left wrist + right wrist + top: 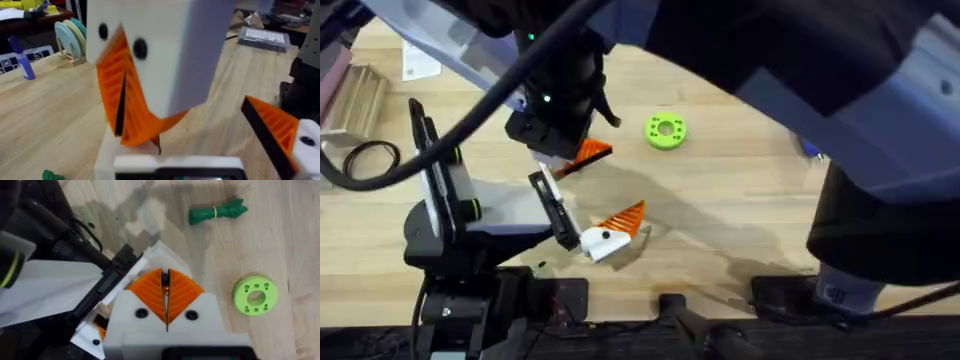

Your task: Pick up the gripper from the table and insert it into the empty holder that is missing its gripper. Then pick up a screw, insert it into the mounting hole, and use the screwdriver to tighten it. Finally, clean up the table by picking up the vegetable and placing it into the bucket.

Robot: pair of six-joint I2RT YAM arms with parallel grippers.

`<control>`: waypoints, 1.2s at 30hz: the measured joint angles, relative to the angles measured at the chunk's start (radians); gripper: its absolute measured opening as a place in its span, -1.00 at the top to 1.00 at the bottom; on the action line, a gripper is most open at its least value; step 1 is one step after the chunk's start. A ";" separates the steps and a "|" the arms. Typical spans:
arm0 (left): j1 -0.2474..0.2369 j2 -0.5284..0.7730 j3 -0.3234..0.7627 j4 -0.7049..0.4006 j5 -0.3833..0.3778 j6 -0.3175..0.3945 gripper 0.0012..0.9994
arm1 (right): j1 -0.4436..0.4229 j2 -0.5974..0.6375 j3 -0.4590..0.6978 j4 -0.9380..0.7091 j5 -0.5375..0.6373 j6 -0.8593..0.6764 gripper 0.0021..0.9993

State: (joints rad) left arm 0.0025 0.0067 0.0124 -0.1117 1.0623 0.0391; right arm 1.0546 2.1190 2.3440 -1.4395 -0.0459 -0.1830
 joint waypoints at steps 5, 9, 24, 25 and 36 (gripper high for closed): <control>0.000 0.000 0.000 0.000 0.000 -0.002 -0.97 | 0.001 0.000 0.000 0.000 0.000 0.000 0.99; 0.000 0.000 0.000 0.000 0.000 -0.002 -0.97 | 0.001 0.000 0.000 0.000 0.000 0.000 0.99; 0.000 0.000 0.000 0.001 0.000 0.002 -0.97 | -0.034 -0.007 0.000 0.002 0.026 0.017 -0.91; 0.000 0.000 0.000 0.001 0.000 0.004 -0.97 | -0.039 -0.009 0.000 0.007 0.024 0.025 -0.91; 0.000 0.000 0.000 0.001 0.000 0.006 -0.97 | -0.153 -0.075 0.000 0.026 0.053 0.188 -0.91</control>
State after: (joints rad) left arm 0.0025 0.0063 0.0124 -0.1108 1.0626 0.0452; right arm 0.9012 2.0437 2.3440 -1.4132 0.0071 0.0051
